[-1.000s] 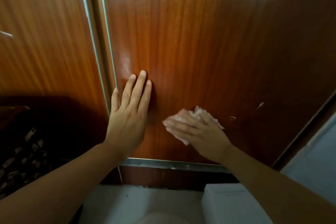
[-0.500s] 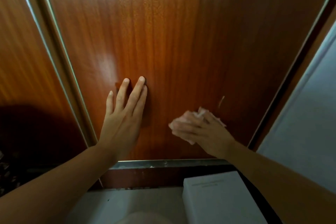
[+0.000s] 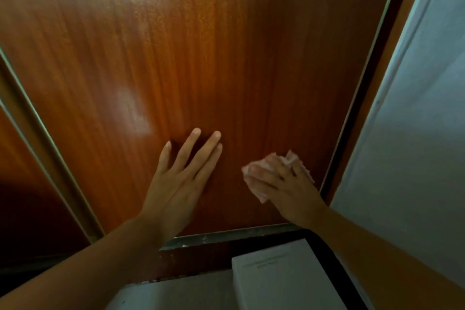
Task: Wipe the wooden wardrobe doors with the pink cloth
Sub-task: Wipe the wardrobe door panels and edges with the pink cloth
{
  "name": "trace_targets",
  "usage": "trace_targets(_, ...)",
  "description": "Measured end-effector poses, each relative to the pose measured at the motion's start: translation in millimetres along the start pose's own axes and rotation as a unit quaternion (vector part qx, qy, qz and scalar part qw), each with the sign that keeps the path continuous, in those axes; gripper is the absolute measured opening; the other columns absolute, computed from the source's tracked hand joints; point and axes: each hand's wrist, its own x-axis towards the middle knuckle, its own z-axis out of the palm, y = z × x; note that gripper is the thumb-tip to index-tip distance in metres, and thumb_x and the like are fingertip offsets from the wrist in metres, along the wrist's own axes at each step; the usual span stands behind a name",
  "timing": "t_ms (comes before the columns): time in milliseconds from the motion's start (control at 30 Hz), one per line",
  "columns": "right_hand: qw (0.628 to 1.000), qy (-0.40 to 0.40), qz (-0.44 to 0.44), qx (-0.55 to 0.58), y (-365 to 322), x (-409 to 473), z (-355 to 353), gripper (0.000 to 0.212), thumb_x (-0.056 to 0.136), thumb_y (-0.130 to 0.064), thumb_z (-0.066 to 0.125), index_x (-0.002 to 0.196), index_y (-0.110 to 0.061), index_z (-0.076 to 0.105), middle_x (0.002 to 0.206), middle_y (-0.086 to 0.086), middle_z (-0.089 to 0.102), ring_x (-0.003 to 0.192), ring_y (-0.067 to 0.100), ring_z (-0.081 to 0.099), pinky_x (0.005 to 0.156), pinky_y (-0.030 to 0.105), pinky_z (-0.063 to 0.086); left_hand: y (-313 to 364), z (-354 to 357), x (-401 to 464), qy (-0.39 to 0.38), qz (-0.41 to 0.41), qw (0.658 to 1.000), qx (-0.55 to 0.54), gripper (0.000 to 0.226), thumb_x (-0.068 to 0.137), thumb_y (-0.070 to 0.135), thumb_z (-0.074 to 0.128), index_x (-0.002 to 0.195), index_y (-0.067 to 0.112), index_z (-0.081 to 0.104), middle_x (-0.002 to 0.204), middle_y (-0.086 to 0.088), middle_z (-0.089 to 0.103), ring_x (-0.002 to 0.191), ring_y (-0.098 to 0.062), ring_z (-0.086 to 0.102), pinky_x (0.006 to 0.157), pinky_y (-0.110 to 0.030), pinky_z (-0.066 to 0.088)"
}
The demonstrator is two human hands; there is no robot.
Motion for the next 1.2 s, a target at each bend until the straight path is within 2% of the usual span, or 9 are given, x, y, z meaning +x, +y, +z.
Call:
trace_targets(133, 1.0, -0.013, -0.016, 0.011, 17, -3, -15, 0.085, 0.082, -0.017, 0.054, 0.152, -0.032, 0.009, 0.159, -0.008, 0.01, 0.145, 0.024, 0.007, 0.116, 0.051, -0.002, 1, -8, 4, -0.027, 0.027, 0.999, 0.026, 0.116, 0.047, 0.014, 0.08, 0.146, 0.014, 0.019, 0.156, -0.008, 0.015, 0.142, -0.032, 0.012, 0.109, -0.055, 0.005)
trace_targets(267, 0.971, 0.099, 0.206, 0.071, 78, 70, -54, 0.077, 0.095, -0.039, 0.047, 0.152, -0.031, -0.004, 0.16, -0.003, -0.006, 0.147, 0.027, -0.007, 0.117, 0.053, -0.004, 9, -20, 28, -0.009, 0.041, 0.999, 0.029, 0.113, 0.05, 0.014, 0.078, 0.146, 0.015, 0.017, 0.156, -0.007, 0.011, 0.142, -0.028, 0.01, 0.11, -0.052, -0.003)
trace_targets(333, 0.946, 0.132, 0.285, 0.074, 102, 97, -69, 0.068, 0.096, -0.049, 0.037, 0.152, -0.026, 0.005, 0.157, 0.005, 0.005, 0.146, 0.033, 0.002, 0.117, 0.052, -0.002, 14, -23, 41, 0.01, 0.046, 0.999, 0.025, 0.111, 0.053, 0.015, 0.078, 0.146, 0.015, 0.017, 0.156, -0.006, 0.009, 0.142, -0.027, 0.008, 0.11, -0.052, -0.004)
trace_targets(533, 0.846, 0.146, 0.488, 0.16, 39, 66, -39, 0.065, 0.098, -0.053, 0.014, 0.149, -0.012, 0.01, 0.156, 0.024, 0.016, 0.144, 0.043, 0.005, 0.117, 0.056, 0.0, 20, -2, 28, 0.005, 0.048, 0.999, 0.015, 0.116, 0.051, 0.012, 0.079, 0.147, 0.014, 0.015, 0.157, -0.008, 0.008, 0.143, -0.027, 0.007, 0.11, -0.054, -0.002)
trace_targets(733, 0.88, 0.037, 0.438, 0.178, -45, -19, 15, 0.07, 0.099, -0.056, 0.021, 0.15, -0.026, -0.017, 0.159, 0.001, -0.021, 0.145, 0.032, -0.012, 0.117, 0.056, -0.004, 19, 23, -4, -0.034, 0.069, 0.997, 0.018, 0.107, 0.055, 0.004, 0.069, 0.147, 0.011, 0.015, 0.157, -0.007, 0.008, 0.144, -0.026, 0.007, 0.11, -0.051, -0.007)
trace_targets(900, 0.926, -0.04, 0.35, 0.137, -72, -63, 25, 0.1, 0.074, -0.024, 0.078, 0.146, -0.018, 0.009, 0.152, 0.015, 0.015, 0.137, 0.046, 0.011, 0.103, 0.069, 0.019, 14, 30, -21, -0.061, 0.09, 0.994, 0.027, 0.112, 0.053, 0.008, 0.073, 0.147, 0.009, 0.013, 0.157, -0.007, 0.005, 0.144, -0.025, 0.006, 0.11, -0.05, -0.01)
trace_targets(1067, 0.913, 0.08, 0.365, 0.161, -30, -5, 8, 0.067, 0.1, -0.048, 0.028, 0.151, -0.031, -0.011, 0.16, -0.001, -0.012, 0.145, 0.034, -0.006, 0.116, 0.054, -0.004, -6, 32, -38, -0.057, 0.026, 0.998, 0.008, 0.111, 0.056, 0.016, 0.077, 0.147, 0.012, 0.014, 0.156, -0.006, 0.009, 0.142, -0.021, 0.009, 0.11, -0.049, -0.009)
trace_targets(1133, 0.9, 0.097, 0.398, 0.149, -33, 10, 9, 0.068, 0.099, -0.047, 0.029, 0.151, -0.03, -0.012, 0.159, 0.004, -0.009, 0.144, 0.037, -0.005, 0.116, 0.054, -0.007, -17, 37, -49, -0.048, -0.004, 0.999, 0.002, 0.108, 0.062, 0.02, 0.076, 0.147, 0.014, 0.009, 0.157, -0.005, 0.004, 0.143, -0.02, 0.007, 0.111, -0.05, -0.007)
trace_targets(1200, 0.932, 0.06, 0.331, 0.135, -58, -1, 20, 0.081, 0.091, -0.038, 0.05, 0.152, -0.028, -0.003, 0.16, -0.001, -0.015, 0.144, 0.034, -0.007, 0.112, 0.062, 0.004, -27, 44, -61, -0.041, -0.024, 0.999, 0.01, 0.101, 0.068, 0.02, 0.07, 0.147, 0.014, 0.007, 0.157, -0.003, -0.001, 0.143, -0.019, 0.004, 0.111, -0.051, -0.006)
